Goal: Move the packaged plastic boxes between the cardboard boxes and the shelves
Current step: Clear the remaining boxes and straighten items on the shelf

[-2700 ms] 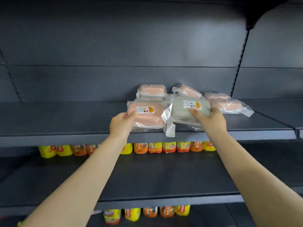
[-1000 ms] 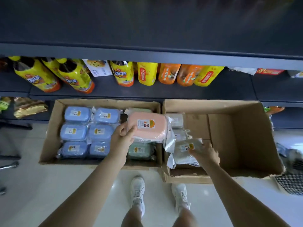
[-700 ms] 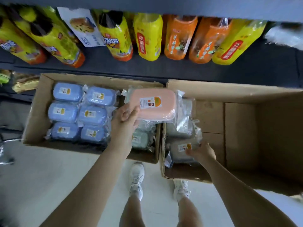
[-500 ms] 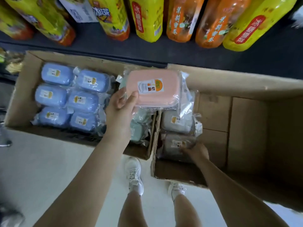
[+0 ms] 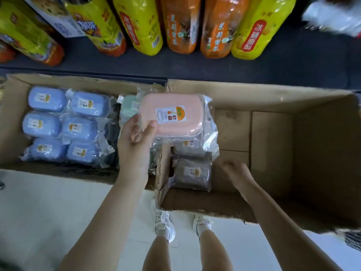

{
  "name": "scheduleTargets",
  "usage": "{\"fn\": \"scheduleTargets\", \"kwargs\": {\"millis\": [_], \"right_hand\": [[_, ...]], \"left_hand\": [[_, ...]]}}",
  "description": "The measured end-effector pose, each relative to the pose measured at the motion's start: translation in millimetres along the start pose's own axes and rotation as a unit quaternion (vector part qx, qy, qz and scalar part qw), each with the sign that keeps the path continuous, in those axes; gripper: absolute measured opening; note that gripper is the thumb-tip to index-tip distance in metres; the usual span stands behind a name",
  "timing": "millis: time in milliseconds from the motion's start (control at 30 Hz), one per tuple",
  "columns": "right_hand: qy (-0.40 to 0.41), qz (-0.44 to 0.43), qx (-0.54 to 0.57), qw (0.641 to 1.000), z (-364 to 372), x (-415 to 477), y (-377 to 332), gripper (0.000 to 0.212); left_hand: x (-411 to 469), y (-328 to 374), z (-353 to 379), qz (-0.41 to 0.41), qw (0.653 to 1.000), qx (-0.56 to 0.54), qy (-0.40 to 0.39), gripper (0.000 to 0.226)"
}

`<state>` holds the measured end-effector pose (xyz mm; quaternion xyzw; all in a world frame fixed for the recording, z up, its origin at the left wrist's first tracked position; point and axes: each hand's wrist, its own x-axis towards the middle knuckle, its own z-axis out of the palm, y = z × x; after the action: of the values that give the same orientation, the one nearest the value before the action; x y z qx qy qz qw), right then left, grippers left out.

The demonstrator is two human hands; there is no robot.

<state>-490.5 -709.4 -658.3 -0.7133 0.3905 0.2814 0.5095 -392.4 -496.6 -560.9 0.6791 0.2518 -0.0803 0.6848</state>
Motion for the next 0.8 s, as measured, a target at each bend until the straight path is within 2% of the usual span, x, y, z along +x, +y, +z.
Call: {"fn": "scheduleTargets", "kwargs": {"millis": [100,200,233,333,433,533,600,800], "right_hand": [[-0.004,-0.037,0.167,0.985,-30,-35,-24,0.022],[0.029,-0.068,0.213,0.974,-56,-63,-39,0.054],[0.042,-0.079,0.212,0.973,-64,-69,-40,0.057],[0.090,-0.103,0.213,0.968,-85,-76,-43,0.022],[0.131,-0.101,0.187,0.968,-104,-61,-31,0.032],[0.190,-0.076,0.193,0.960,-126,-32,-9,0.025],[0.222,-0.057,0.205,0.952,-139,-9,4,0.028],[0.262,0.000,0.319,0.911,-165,63,29,0.044]], "left_hand": [[-22,-2,21,-0.008,0.999,0.040,-0.023,0.037],[-48,-9,49,-0.019,0.993,0.085,-0.076,0.043],[-56,-13,58,-0.023,0.991,0.094,-0.092,0.046],[-70,-29,93,-0.034,0.988,0.090,-0.122,0.052],[-74,-49,134,-0.063,0.983,0.080,-0.155,0.034],[-68,-76,167,-0.092,0.965,0.110,-0.218,0.030],[-58,-93,188,-0.089,0.953,0.156,-0.243,0.029],[-17,-137,262,-0.059,0.933,0.265,-0.237,0.028]]}}
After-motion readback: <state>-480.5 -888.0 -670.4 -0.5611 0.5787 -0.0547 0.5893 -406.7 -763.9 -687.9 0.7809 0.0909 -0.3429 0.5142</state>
